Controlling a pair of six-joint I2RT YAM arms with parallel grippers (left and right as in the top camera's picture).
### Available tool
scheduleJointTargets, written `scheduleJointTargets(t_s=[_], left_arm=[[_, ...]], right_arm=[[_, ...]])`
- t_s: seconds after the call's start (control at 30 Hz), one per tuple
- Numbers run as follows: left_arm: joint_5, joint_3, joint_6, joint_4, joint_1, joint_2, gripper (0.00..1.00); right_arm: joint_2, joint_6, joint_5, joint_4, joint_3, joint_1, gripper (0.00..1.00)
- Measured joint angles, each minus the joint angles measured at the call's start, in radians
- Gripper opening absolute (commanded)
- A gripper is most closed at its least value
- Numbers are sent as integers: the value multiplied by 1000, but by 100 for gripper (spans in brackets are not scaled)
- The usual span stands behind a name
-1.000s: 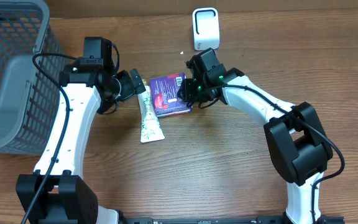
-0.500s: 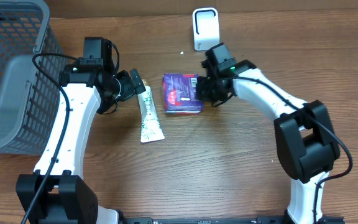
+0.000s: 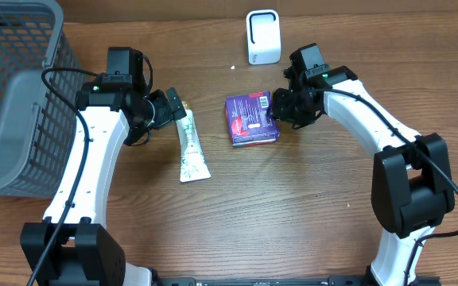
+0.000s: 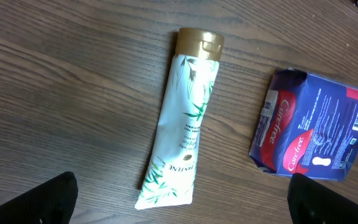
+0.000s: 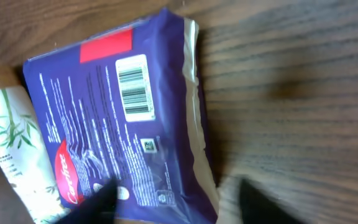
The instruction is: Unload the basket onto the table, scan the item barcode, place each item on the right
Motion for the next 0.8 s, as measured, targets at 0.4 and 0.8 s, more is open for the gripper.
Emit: scheduleJointTargets(t_s=[0.4, 0.8], left_arm=[[0, 0, 0, 0, 0, 0, 100], [0, 0, 0, 0, 0, 0, 100]], right_arm=[[0, -2, -96, 34, 2, -143, 100], [0, -2, -23, 12, 2, -243, 100]])
